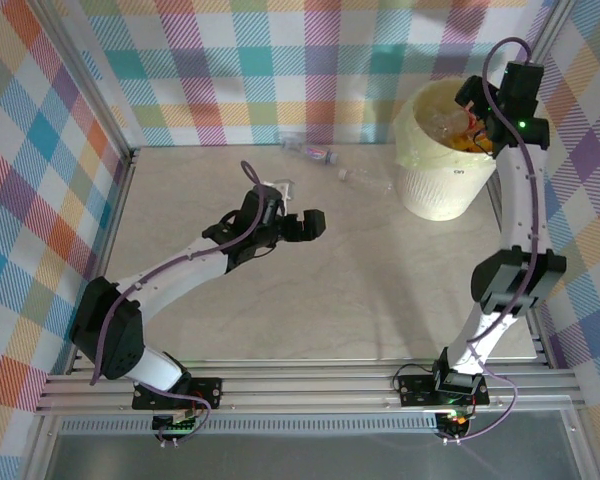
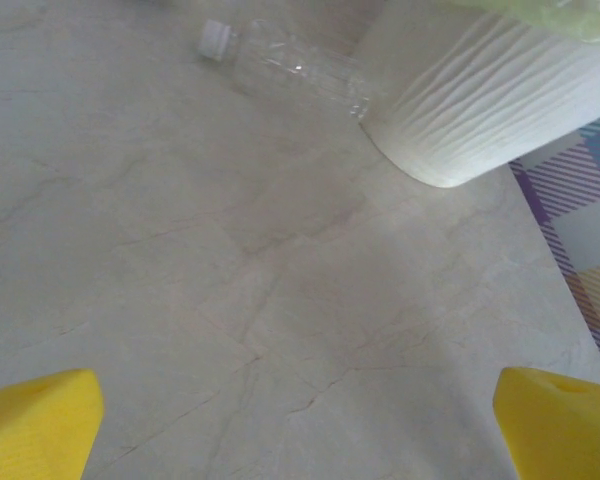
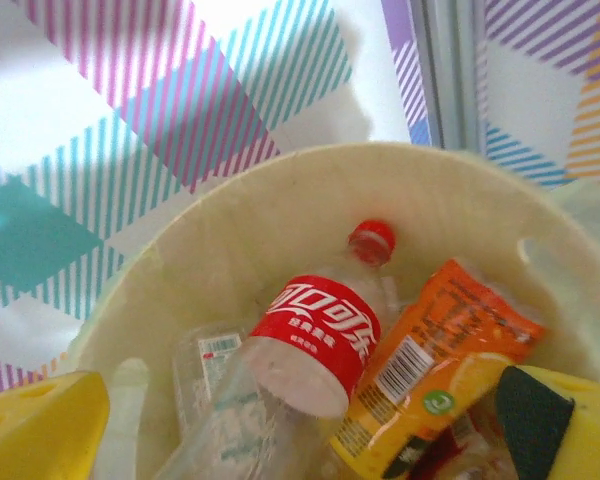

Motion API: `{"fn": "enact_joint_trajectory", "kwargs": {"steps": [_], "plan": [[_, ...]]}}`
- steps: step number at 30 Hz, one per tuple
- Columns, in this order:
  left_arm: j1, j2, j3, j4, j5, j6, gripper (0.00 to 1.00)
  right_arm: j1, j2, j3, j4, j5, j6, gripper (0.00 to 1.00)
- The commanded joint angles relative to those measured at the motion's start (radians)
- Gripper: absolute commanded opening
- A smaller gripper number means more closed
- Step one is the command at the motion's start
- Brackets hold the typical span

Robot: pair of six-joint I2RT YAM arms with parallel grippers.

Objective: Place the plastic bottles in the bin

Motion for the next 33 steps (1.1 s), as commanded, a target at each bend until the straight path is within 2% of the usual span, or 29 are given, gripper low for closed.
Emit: {"fn": "enact_joint_trajectory", "kwargs": {"steps": [1, 6, 8, 10, 13, 17, 21, 25, 33], "plan": [[0.023, -0.033, -0.023, -0.001, -0.061, -0.038, 1.0, 0.003, -0.099, -0.042, -0.018, -0.067, -0.081, 1.0], [0.05, -0.034, -0.037, -0.008, -0.081, -0.071, 1.0, 0.074, -0.144, -0.102, 0.021, -0.466, -0.209, 1.0], [0.061, -0.033, -0.041, -0.008, -0.086, -0.085, 1.0, 0.129, -0.134, -0.102, 0.011, -0.553, -0.304, 1.0], [0.066, -0.036, -0.047, -0.01, -0.097, -0.101, 1.0, 0.196, -0.109, -0.096, -0.017, -0.579, -0.425, 1.0], [0.077, -0.047, -0.064, -0.011, -0.12, -0.127, 1.0, 0.286, -0.056, -0.088, -0.056, -0.566, -0.596, 1.0], [0.09, -0.073, -0.096, -0.017, -0.159, -0.167, 1.0, 0.358, 0.034, -0.086, -0.075, -0.556, -0.727, 1.0], [0.106, -0.112, -0.128, -0.038, -0.203, -0.195, 1.0, 0.406, 0.15, -0.052, -0.09, -0.464, -0.836, 1.0], [0.117, -0.155, -0.158, -0.071, -0.242, -0.205, 1.0, 0.408, 0.285, 0.034, -0.128, -0.416, -0.837, 1.0], [0.124, -0.208, -0.19, -0.12, -0.294, -0.216, 1.0, 0.412, 0.534, 0.196, -0.182, -0.206, -0.836, 1.0]]}}
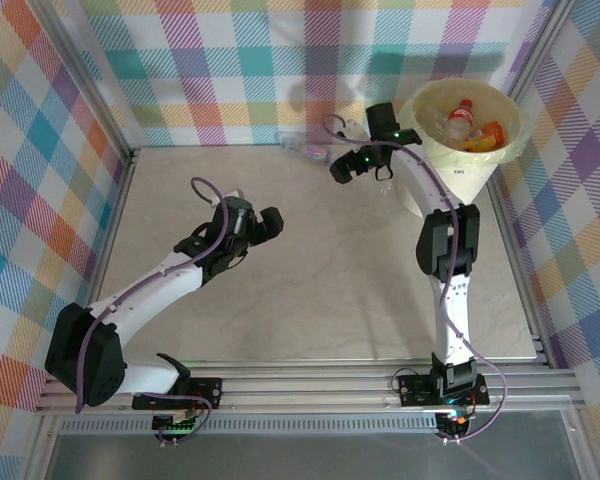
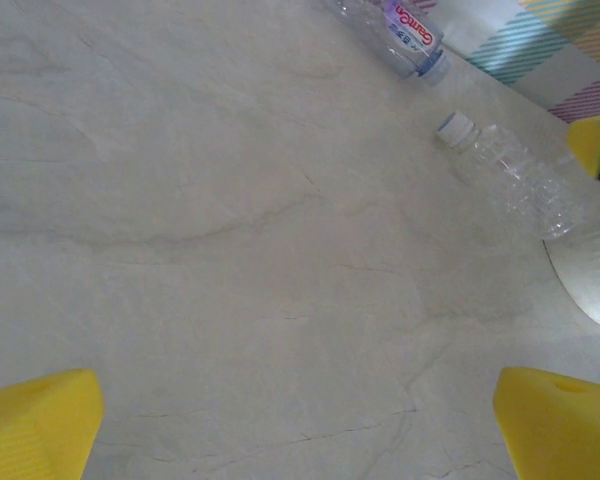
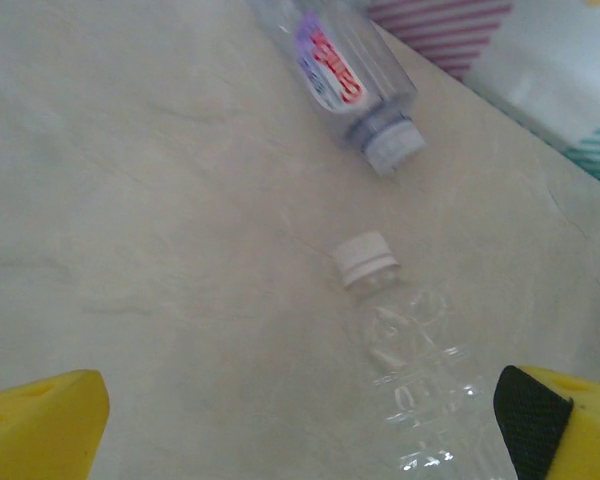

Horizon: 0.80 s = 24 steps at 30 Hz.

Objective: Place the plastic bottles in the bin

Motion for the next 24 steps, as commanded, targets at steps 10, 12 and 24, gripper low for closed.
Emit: {"fn": "enact_joint_trajectory", "kwargs": {"steps": [10, 12, 24], "plan": [[0.015, -0.057, -0.03, -0.06, -0.066, -0.02, 1.0, 0.002, 0.231, 0.18, -0.155, 0.147, -0.034, 1.0], [0.016, -0.059, -0.031, -0.063, -0.067, -0.019, 1.0, 0.002, 0.25, 0.18, -0.185, 0.151, -0.03, 1.0], [0.016, -0.054, -0.042, -0.038, -0.054, -0.03, 1.0, 0.014, 0.236, 0.141, -0.23, 0.154, 0.033, 0.76]]}}
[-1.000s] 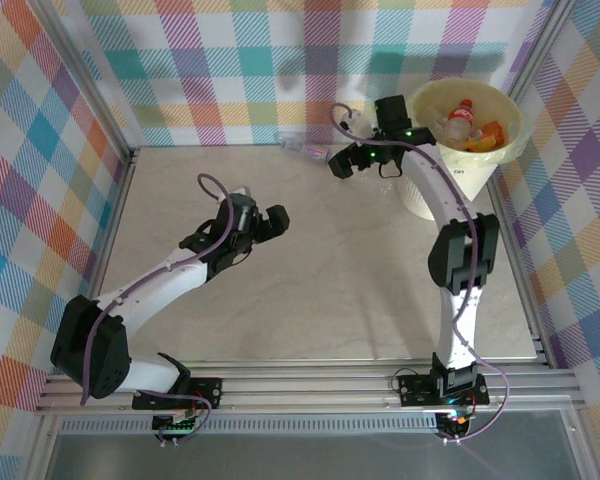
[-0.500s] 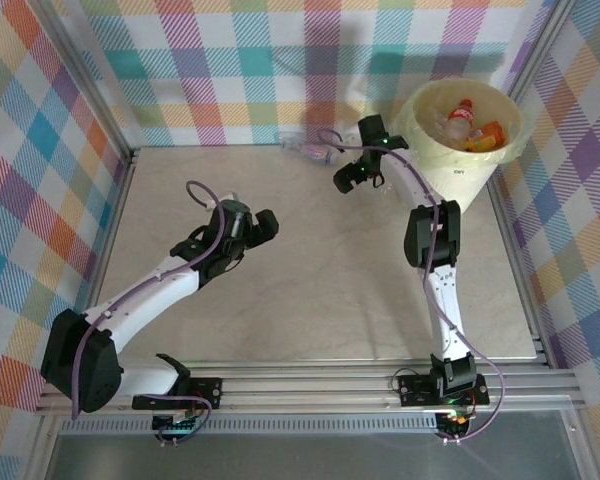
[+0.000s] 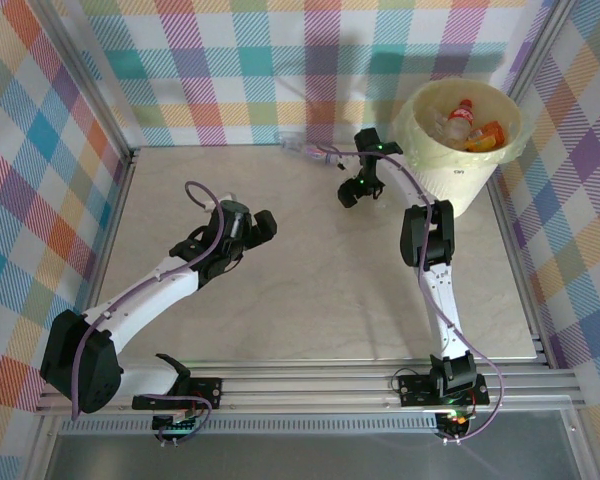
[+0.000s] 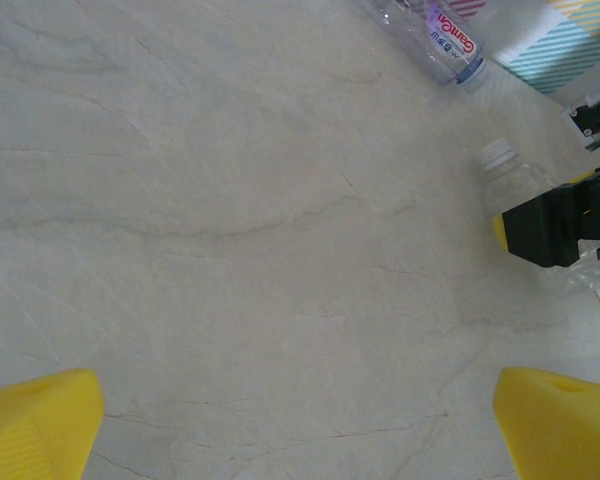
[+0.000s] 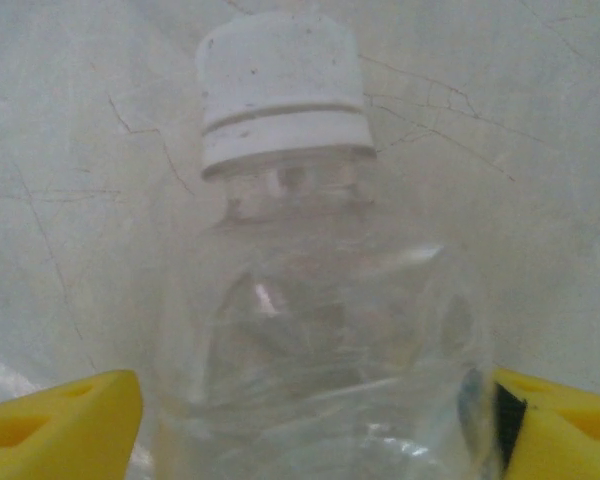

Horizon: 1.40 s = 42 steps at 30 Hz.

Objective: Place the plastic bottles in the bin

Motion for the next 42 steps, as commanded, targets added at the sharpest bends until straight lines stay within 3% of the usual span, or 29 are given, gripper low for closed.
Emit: {"fn": "enact_joint_trajectory", "kwargs": {"steps": [1, 6, 12, 18, 23, 33, 37, 42], "plan": [[0.011, -0.023, -0.024, 0.009, -0.011, -0.01, 1.0, 0.011, -0.048, -0.029, -0.024, -0.017, 0.025, 0.72], [0.011, -0.03, -0.025, 0.011, -0.015, -0.004, 1.0, 0.023, -0.249, -0.174, 0.062, -0.145, 0.038, 0.58], [0.01, -0.024, 0.008, 0.003, -0.013, 0.005, 1.0, 0.025, -0.533, -0.33, 0.181, -0.246, 0.077, 0.49], [0.012, -0.02, 0.01, 0.02, -0.008, -0.012, 1.0, 0.012, -0.75, -0.352, 0.27, -0.207, 0.166, 0.46], [0.011, -0.011, 0.024, 0.02, 0.013, -0.02, 1.0, -0.085, -0.863, -0.349, 0.36, -0.174, 0.289, 0.44], [0.01, -0.048, -0.006, 0.012, 0.006, -0.033, 1.0, -0.33, -0.865, -0.285, 0.356, -0.001, 0.446, 0.44], [0.011, -0.053, -0.014, 0.009, 0.004, -0.041, 1.0, -0.379, -0.819, -0.249, 0.329, 0.138, 0.437, 0.45], [0.01, -0.063, -0.021, 0.009, 0.0, -0.047, 1.0, -0.41, -0.764, -0.197, 0.317, 0.22, 0.411, 0.46]]}}
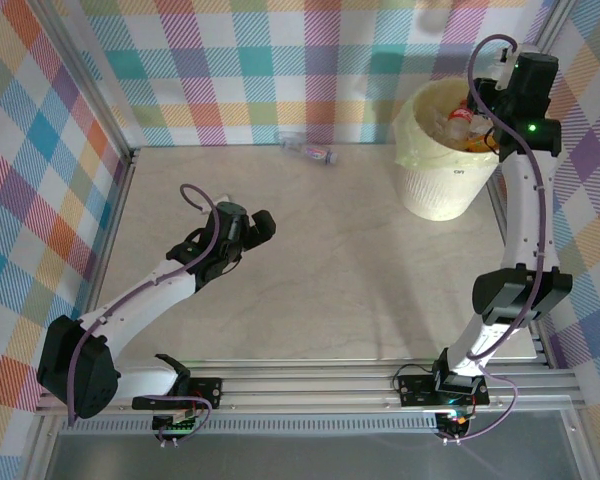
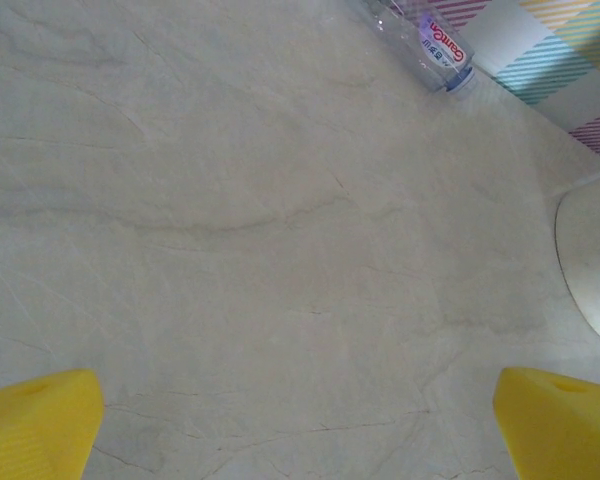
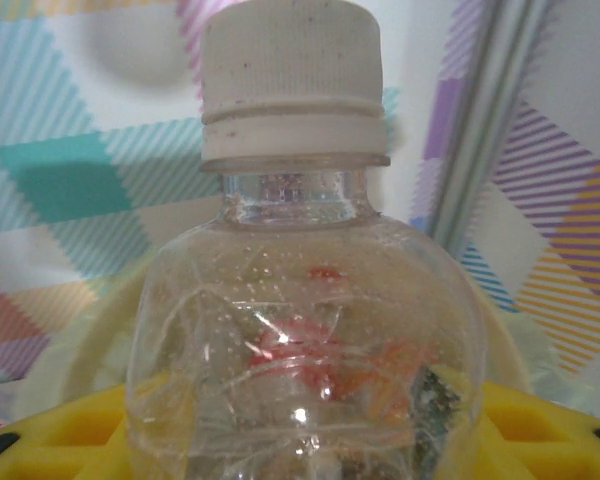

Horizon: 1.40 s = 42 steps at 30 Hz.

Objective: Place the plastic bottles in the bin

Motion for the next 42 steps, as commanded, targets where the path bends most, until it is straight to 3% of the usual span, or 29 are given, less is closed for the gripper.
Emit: {"fn": "enact_joint_trajectory", "kwargs": {"steps": [1, 7, 13, 19, 22, 28, 32, 42], "plan": [[0.01, -0.035, -0.009, 0.01, -0.011, -0.01, 1.0, -0.014, 0.05, 0.065, -0.01, 0.11, -0.015, 0.46], [0.01, -0.052, -0.022, 0.004, -0.014, -0.014, 1.0, -0.011, 0.108, 0.141, -0.018, 0.167, 0.013, 0.48], [0.01, -0.082, -0.056, 0.012, -0.034, -0.019, 1.0, 0.0, 0.135, 0.171, -0.063, 0.253, 0.072, 0.61], [0.012, -0.084, -0.066, 0.012, -0.037, -0.014, 1.0, 0.011, 0.132, 0.081, -0.017, 0.301, 0.083, 0.76], [0.011, -0.086, -0.068, 0.012, -0.037, -0.015, 1.0, 0.013, 0.157, 0.087, -0.046, 0.276, 0.089, 0.91], [0.011, -0.095, -0.074, 0.003, -0.05, -0.011, 1.0, 0.013, 0.156, 0.094, -0.072, 0.228, 0.101, 0.93], [0.011, -0.097, -0.074, 0.002, -0.059, -0.014, 1.0, 0.033, 0.116, 0.111, -0.099, 0.121, 0.096, 0.96], [0.013, -0.065, -0.031, -0.026, -0.071, -0.042, 1.0, 0.234, 0.073, 0.092, -0.016, -0.059, 0.033, 1.0]]}}
